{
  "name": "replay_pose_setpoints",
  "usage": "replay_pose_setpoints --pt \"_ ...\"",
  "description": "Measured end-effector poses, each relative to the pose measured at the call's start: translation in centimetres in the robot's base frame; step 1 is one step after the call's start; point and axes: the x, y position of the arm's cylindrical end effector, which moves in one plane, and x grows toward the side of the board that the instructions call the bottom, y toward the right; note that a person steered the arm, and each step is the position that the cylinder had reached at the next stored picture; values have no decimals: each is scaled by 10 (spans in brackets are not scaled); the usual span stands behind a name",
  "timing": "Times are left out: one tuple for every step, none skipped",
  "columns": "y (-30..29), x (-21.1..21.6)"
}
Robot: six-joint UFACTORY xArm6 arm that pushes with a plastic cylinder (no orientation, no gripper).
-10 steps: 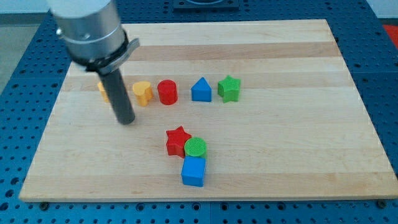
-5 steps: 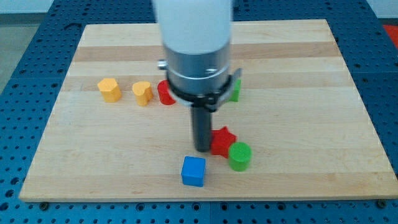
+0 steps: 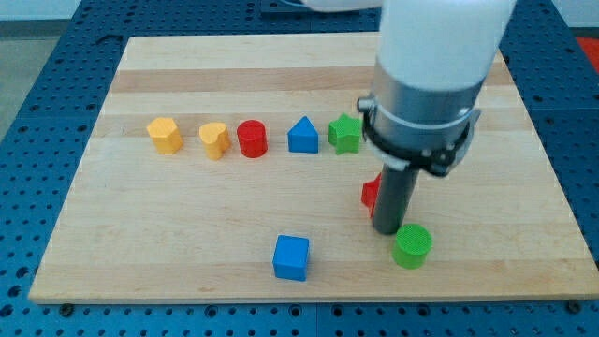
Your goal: Push the red star to the green star
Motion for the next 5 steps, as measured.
replay_pose_setpoints --pt "0 -34" --pt "0 -43" --pt "0 -43" --pt "0 -61" --pt "0 -80"
